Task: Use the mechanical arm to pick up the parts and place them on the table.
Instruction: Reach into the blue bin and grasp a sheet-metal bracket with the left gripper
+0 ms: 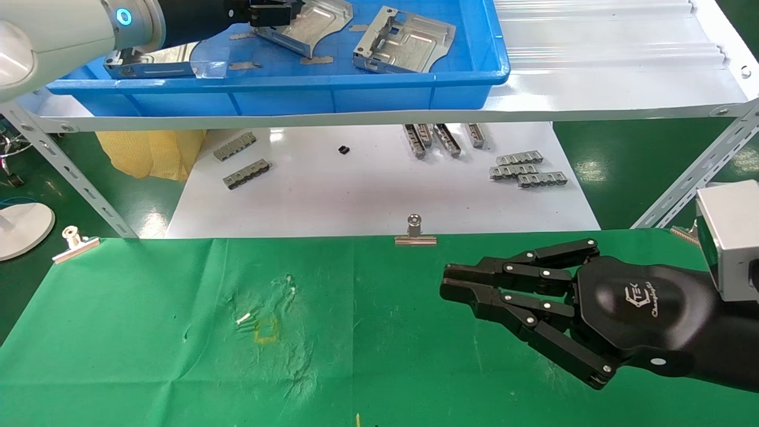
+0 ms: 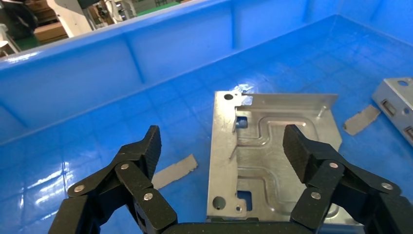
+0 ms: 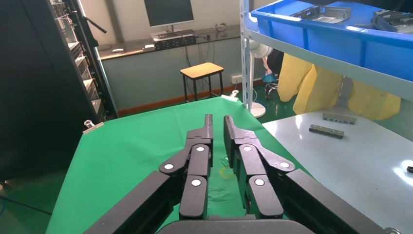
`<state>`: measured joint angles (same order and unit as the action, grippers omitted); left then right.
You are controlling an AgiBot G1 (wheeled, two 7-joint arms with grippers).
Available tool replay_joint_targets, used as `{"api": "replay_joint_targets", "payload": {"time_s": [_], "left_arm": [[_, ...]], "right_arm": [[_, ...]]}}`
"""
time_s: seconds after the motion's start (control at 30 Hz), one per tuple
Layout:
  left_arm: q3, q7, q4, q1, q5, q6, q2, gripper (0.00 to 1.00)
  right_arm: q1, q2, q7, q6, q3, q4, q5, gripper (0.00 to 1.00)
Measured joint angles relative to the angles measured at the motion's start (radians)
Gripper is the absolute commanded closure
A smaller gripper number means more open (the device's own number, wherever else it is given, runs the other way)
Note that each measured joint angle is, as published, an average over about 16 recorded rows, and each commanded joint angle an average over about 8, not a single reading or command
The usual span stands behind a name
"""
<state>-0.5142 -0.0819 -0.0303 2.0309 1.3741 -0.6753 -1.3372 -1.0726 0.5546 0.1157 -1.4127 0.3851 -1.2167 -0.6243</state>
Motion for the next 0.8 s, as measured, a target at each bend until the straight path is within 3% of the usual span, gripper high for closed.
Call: {"api": "replay_joint_targets", "payload": {"time_s": [0.8], "left_arm": [[-0.021,0.034,-0.019,-0.015,0.018,0.036,-0.008,1.00]], "right_arm": [[0.000,0.000,0.000,0.000,0.000,0.000,0.000,0.00]]}}
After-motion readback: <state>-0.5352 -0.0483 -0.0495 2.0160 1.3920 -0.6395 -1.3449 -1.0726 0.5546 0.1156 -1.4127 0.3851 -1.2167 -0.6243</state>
